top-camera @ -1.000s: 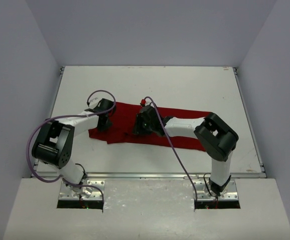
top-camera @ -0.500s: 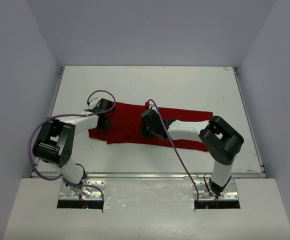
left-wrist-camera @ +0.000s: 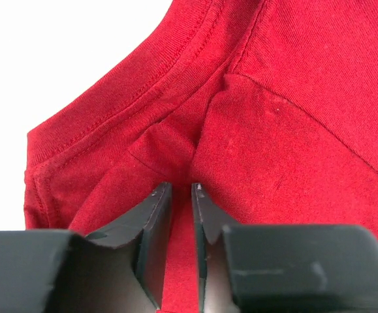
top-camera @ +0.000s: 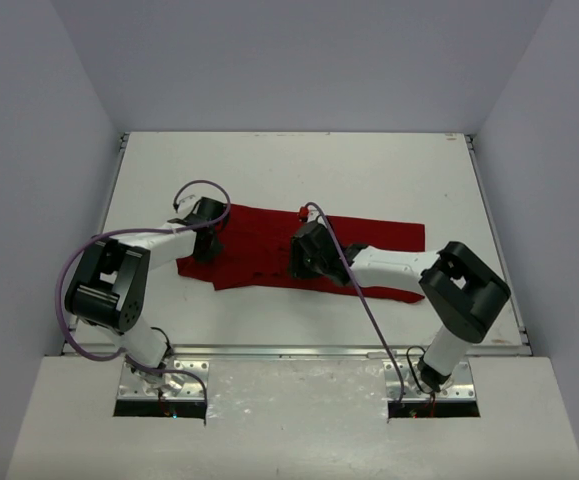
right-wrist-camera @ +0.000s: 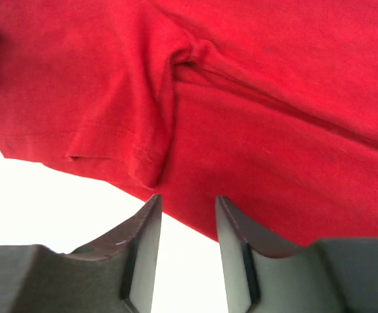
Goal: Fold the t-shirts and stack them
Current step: Fold the tshirt
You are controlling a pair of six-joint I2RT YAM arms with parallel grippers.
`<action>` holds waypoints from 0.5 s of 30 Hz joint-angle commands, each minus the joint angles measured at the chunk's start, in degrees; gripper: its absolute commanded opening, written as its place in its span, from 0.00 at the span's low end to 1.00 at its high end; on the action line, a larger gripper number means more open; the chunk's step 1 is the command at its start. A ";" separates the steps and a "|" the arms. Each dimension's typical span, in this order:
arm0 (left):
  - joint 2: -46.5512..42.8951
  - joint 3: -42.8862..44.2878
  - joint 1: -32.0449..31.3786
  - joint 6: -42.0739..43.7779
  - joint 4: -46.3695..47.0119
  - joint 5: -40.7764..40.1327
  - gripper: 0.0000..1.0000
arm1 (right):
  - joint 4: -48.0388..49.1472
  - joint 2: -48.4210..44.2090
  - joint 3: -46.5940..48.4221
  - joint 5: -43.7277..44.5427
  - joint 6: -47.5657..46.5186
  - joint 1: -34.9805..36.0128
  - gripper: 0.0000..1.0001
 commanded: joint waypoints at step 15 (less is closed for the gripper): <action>-4.05 0.18 0.81 0.28 -0.01 -0.28 0.22 | -4.89 13.20 16.79 -8.17 -3.15 0.48 0.28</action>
